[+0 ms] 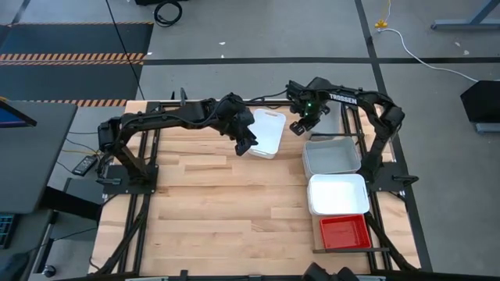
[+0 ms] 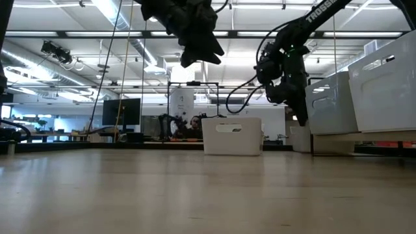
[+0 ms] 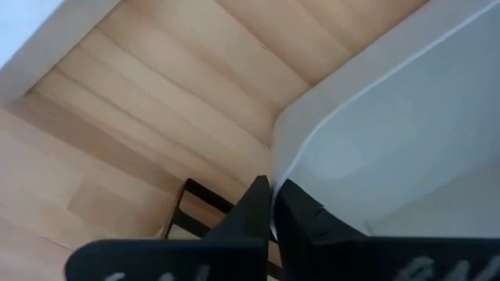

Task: Stack baskets on shelf by color
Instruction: Stack the gray bin on top of the gray bin on the shelf

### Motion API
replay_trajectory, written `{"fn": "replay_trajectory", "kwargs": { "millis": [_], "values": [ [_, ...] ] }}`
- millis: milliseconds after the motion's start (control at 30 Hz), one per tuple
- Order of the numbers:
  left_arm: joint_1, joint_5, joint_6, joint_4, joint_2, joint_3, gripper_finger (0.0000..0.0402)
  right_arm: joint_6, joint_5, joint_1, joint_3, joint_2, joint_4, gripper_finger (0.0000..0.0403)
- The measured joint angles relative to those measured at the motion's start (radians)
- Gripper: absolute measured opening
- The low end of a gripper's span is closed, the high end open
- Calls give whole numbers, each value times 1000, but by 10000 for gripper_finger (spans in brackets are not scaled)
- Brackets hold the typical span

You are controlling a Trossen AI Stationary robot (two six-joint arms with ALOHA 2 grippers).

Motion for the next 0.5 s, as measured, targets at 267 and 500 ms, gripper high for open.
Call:
{"fn": "replay_trajectory", "kwargs": {
  "millis": [267, 500],
  "values": [
    [-25, -1, 8, 30, 0, 0, 133, -29, 48, 1, 92, -121, -48, 5],
    [-30, -11, 7, 58, 0, 0, 133, -82, 131, 22, 302, -207, -153, 4]
  ]
}}
